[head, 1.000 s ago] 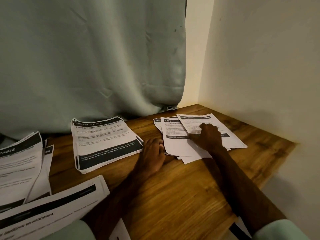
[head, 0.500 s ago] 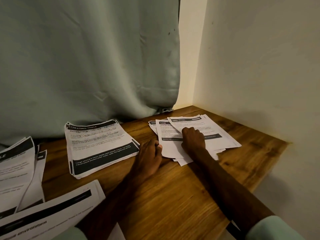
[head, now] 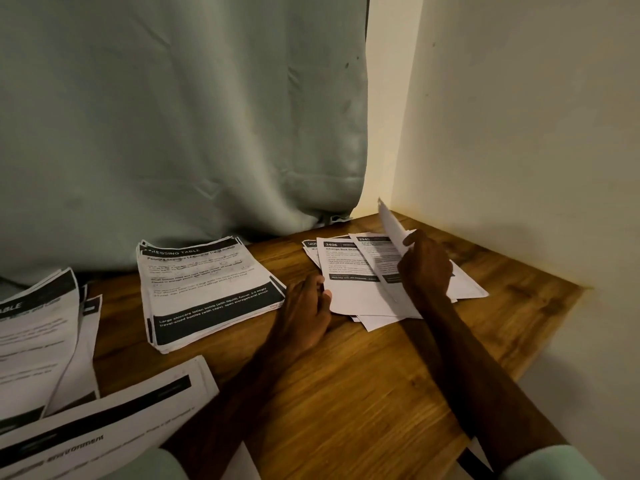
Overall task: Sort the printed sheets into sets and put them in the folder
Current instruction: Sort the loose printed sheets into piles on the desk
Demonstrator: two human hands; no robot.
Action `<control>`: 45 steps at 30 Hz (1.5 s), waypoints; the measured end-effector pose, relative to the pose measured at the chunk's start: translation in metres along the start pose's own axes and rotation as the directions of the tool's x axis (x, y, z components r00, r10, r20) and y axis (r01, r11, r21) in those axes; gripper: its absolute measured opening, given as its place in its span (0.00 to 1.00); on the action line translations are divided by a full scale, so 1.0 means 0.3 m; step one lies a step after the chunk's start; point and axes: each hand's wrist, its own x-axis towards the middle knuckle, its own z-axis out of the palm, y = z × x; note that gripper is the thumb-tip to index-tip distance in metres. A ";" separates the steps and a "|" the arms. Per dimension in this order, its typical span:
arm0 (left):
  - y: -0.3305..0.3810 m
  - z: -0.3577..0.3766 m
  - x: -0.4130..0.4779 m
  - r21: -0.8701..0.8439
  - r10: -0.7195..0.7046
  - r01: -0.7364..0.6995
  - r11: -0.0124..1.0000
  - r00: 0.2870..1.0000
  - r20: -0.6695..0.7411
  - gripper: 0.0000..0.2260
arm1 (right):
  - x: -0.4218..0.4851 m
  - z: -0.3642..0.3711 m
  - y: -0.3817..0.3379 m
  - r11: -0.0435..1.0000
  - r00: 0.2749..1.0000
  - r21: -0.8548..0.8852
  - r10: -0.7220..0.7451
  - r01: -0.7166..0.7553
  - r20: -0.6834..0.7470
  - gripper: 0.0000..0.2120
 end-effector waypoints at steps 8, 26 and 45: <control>-0.002 0.005 0.008 0.019 -0.019 0.019 1.000 1.000 0.011 0.17 | 0.000 0.002 0.005 0.998 0.999 -0.051 -0.020 0.022 0.038 0.16; 0.014 -0.008 -0.004 0.070 -0.011 0.009 0.997 1.000 0.029 0.18 | -0.054 0.057 -0.045 0.886 0.922 -0.363 -0.155 0.288 0.355 0.18; 0.019 -0.012 0.002 -0.014 0.009 -0.009 1.000 1.000 -0.008 0.18 | -0.163 0.083 -0.184 0.874 0.900 -0.279 -0.311 0.397 0.307 0.19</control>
